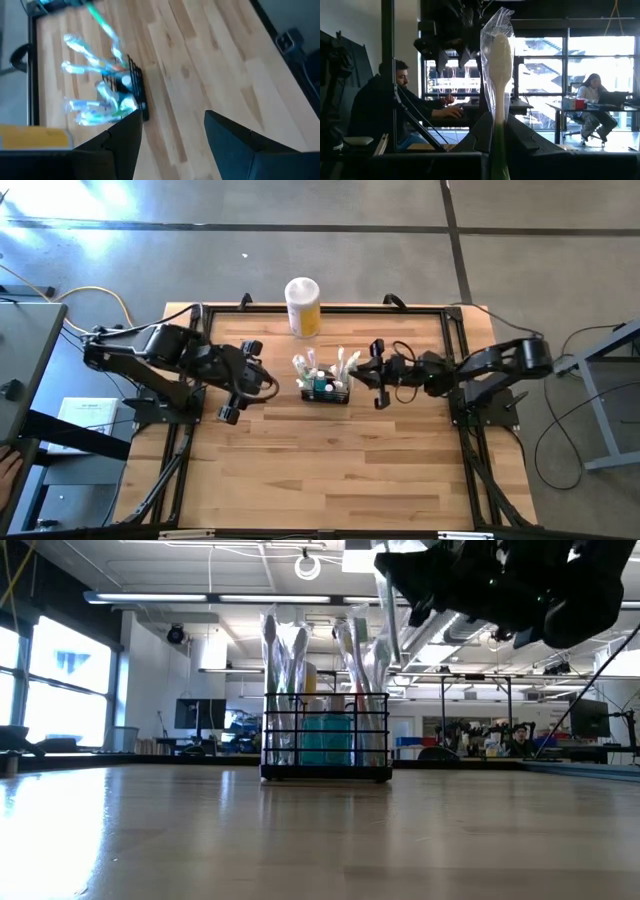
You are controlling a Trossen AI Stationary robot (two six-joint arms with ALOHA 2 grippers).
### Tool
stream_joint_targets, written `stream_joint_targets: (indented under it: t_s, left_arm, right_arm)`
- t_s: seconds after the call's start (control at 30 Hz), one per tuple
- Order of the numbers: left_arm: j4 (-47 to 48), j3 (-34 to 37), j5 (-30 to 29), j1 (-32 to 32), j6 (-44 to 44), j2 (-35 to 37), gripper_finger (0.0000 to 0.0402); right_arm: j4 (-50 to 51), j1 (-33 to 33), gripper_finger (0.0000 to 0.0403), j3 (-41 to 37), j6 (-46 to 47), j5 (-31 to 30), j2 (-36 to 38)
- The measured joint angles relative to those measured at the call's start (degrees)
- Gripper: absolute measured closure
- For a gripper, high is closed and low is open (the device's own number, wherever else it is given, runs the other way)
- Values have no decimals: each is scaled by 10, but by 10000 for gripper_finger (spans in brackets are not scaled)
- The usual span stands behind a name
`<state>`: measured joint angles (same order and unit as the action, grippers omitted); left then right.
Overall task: Pick & Place toothbrushing station
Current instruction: Put the green toothbrush into the right section wire organizer
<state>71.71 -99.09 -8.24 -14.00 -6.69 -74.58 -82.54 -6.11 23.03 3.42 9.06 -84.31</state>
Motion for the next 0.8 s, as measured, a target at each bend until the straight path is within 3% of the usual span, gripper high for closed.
stream_joint_targets:
  t_s: [0.23, 0.4, 0.53, 0.8]
  left_arm:
    - [-121, 119, 0, 1, -7, 52, 194]
    - [-154, 165, 0, 1, -35, 56, 194]
    - [-192, 179, 8, 1, -42, 56, 194]
    - [-180, 179, 10, 1, -43, 74, 194]
  right_arm:
    - [-21, -4, 387, 0, 22, -32, -74]
    - [-23, -16, 386, 30, 27, -13, -97]
    - [-6, -19, 385, 73, 26, 23, -99]
    - [34, -19, 386, 64, 35, 10, -99]
